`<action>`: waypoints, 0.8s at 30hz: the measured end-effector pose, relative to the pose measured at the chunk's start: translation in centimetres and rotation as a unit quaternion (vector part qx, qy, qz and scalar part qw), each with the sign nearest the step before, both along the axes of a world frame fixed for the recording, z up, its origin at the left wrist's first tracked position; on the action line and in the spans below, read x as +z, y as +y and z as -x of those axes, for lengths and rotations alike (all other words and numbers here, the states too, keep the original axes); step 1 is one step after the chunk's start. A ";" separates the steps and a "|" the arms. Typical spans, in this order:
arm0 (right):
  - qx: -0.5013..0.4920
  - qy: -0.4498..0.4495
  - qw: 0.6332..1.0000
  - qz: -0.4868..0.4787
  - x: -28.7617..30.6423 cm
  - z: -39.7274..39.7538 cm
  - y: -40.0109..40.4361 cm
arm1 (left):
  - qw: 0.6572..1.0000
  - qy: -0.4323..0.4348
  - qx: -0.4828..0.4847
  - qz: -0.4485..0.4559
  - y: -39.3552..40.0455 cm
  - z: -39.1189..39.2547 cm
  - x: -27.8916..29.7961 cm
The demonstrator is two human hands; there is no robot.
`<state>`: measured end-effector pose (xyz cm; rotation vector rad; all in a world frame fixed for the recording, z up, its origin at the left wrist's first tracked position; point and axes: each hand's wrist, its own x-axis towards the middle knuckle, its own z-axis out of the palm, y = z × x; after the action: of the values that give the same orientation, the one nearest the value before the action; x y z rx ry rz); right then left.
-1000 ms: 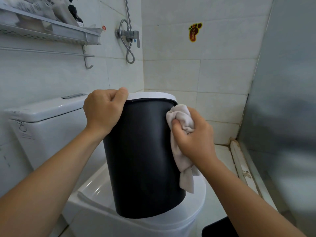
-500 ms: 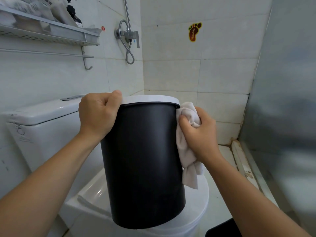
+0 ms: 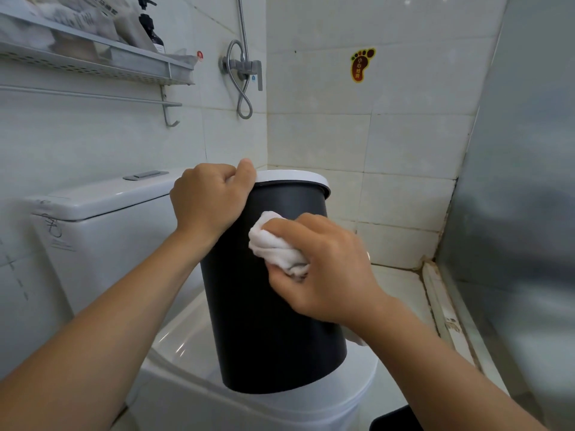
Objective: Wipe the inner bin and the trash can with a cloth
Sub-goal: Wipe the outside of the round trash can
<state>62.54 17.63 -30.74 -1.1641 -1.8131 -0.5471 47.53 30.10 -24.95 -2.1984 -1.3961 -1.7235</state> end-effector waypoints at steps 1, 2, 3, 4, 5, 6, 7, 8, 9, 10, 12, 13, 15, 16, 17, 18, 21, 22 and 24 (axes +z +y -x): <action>0.005 0.022 1.000 0.010 0.2 -0.2 -0.1 | 1.000 0.015 0.001 -0.001 0.0 0.0 0.1; 0.012 0.058 0.998 0.020 0.6 -0.5 -0.3 | 0.999 0.034 0.002 -0.002 0.0 0.0 0.1; 0.016 0.096 0.995 0.027 0.9 -0.9 -0.5 | 0.998 0.055 0.001 -0.002 -0.1 0.0 0.2; 0.014 0.129 0.991 0.032 1.3 -1.4 -0.7 | 0.997 0.081 -0.003 -0.002 -0.2 -0.1 0.4; 0.004 0.157 0.987 0.035 1.7 -1.9 -0.9 | 0.994 0.110 -0.011 0.001 -0.5 -0.1 0.5; -0.008 0.177 0.983 0.037 2.1 -2.2 -1.1 | 0.990 0.139 -0.021 0.005 -0.8 -0.1 0.7; -0.021 0.193 0.980 0.038 2.4 -2.5 -1.4 | 0.985 0.170 -0.034 0.010 -1.1 -0.1 1.0; -0.034 0.203 0.978 0.041 2.7 -2.8 -1.6 | 0.978 0.200 -0.053 0.017 -1.4 0.1 1.3; -0.046 0.207 0.976 0.044 3.0 -3.0 -1.9 | 0.969 0.229 -0.082 0.031 -1.6 0.4 1.7; -0.058 0.208 0.975 0.046 3.3 -3.1 -2.2 | 0.958 0.254 -0.121 0.051 -1.9 0.8 2.1; -0.074 0.205 0.975 0.053 3.7 -3.2 -3.0 | 0.928 0.305 -0.192 0.094 -2.4 2.1 3.4; -0.078 0.205 0.974 0.059 3.9 -3.2 -3.5 | 0.914 0.329 -0.211 0.106 -2.6 2.8 3.8; -0.084 0.201 0.974 0.071 4.3 -3.0 -4.6 | 0.900 0.345 -0.232 0.129 -2.8 3.6 4.1; -0.089 0.198 0.973 0.075 4.4 -2.9 -5.1 | 0.897 0.333 -0.252 0.144 -3.1 3.6 3.9; -0.098 0.195 0.972 0.082 4.6 -2.9 -5.7 | 0.896 0.312 -0.276 0.155 -3.4 3.5 3.5; -0.106 0.197 0.971 0.089 4.7 -2.9 -6.4 | 0.897 0.287 -0.298 0.156 -3.8 3.2 3.1; -0.116 0.224 0.962 0.108 4.8 -2.7 -8.5 | 0.904 0.267 -0.309 0.122 -5.5 2.7 2.2; -0.118 0.238 0.958 0.111 4.7 -2.7 -9.3 | 0.905 0.283 -0.298 0.111 -6.4 2.6 2.1; -0.125 0.264 0.950 0.116 4.3 -2.6 -11.1 | 0.898 0.340 -0.270 0.079 -8.5 2.3 1.9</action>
<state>65.10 6.49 -26.42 -1.5415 -1.2987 -0.1344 45.22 21.64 -23.10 -3.0414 -0.8151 -0.7220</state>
